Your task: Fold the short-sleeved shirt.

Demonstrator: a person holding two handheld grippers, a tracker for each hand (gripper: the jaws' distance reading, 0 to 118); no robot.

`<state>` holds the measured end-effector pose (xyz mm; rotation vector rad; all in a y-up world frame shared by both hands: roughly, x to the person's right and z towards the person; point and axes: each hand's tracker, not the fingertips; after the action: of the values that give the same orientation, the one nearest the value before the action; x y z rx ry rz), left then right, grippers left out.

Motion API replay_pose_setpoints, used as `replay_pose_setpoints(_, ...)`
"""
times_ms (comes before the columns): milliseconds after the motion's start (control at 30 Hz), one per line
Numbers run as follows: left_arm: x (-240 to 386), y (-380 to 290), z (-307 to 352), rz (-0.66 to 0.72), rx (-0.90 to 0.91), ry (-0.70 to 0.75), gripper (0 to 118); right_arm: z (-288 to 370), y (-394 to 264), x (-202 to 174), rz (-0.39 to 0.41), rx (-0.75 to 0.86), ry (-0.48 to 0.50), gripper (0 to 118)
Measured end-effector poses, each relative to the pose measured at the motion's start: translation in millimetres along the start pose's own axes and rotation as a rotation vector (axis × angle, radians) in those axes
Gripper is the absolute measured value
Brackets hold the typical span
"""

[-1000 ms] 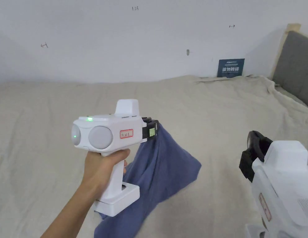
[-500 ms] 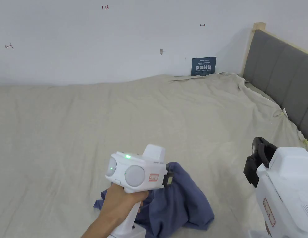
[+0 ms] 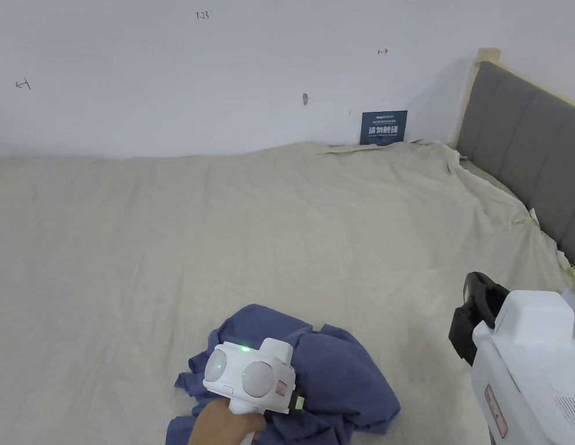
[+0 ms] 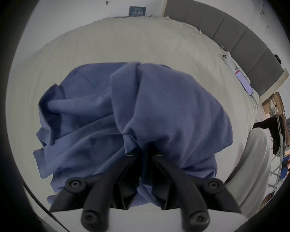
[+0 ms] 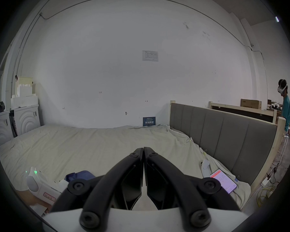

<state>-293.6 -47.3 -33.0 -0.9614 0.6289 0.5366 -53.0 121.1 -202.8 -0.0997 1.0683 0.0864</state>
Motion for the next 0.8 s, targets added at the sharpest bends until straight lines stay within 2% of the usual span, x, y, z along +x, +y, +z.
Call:
replay_pose_setpoints(33,-0.8,1.5,4.9,-0.001,0.006,0.007,46,0.0,0.6,-0.9,0.002,0.001,0.001,2)
replay_pose_setpoints(100,-2.7,3.3,15.0,-0.017,0.039,0.049,85,0.6,1.8,-2.1,0.003,0.003,0.004,2)
replay_pose_setpoints(133,0.3,2.7,28.1,-0.022,0.062,0.068,98,0.7,2.5,-2.8,0.002,0.004,0.005,2)
replay_pose_setpoints(167,-1.1,2.7,38.3,-0.024,0.095,0.075,105,0.6,3.5,-3.7,0.001,0.006,0.007,2)
replay_pose_setpoints(400,-23.3,9.7,118.8,0.048,0.376,0.077,105,1.1,9.4,-10.2,0.010,0.019,0.020,2)
replay_pose_setpoints(700,-41.1,-10.1,199.3,0.067,0.749,0.256,104,2.5,12.0,-12.2,0.009,0.034,0.032,2)
replay_pose_setpoints(767,-42.8,-20.0,207.1,0.043,0.814,0.315,101,3.5,12.3,-13.1,0.008,0.036,0.033,2)
replay_pose_setpoints(800,-43.3,-24.0,209.2,0.032,0.842,0.346,95,3.8,12.2,-13.3,0.008,0.035,0.034,2)
